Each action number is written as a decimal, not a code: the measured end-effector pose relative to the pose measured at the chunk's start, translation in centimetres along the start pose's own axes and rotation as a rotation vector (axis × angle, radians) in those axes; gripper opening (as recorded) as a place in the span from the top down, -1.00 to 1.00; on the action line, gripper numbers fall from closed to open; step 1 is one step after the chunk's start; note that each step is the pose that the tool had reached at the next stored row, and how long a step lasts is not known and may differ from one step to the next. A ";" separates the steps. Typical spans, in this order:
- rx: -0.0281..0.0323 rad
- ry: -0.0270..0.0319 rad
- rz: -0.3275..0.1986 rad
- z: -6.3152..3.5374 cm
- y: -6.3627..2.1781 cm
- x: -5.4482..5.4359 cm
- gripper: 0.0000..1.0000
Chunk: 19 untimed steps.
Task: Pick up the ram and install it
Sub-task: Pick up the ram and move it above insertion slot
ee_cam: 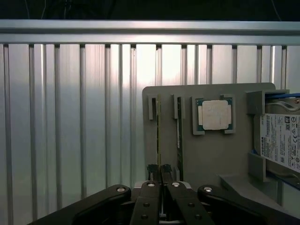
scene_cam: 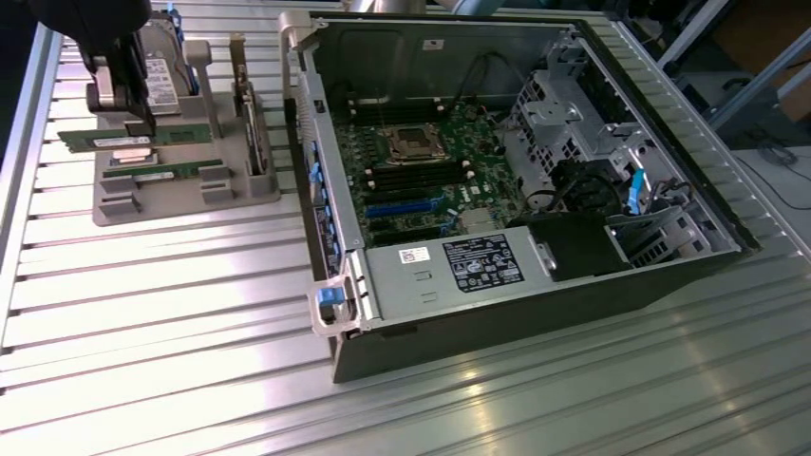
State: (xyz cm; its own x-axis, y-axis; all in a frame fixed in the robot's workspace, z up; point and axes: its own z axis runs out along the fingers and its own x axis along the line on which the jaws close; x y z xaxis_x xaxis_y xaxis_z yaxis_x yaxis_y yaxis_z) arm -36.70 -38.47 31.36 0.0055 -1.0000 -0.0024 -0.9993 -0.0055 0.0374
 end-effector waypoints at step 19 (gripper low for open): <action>0.0000 0.0000 0.000 -2.26 0.09 0.0 0.76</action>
State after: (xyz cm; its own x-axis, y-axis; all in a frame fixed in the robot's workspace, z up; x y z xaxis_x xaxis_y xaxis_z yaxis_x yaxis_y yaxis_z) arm -36.70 -38.47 33.62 0.0055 -1.0000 -0.0024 -0.9993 -0.0056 0.0374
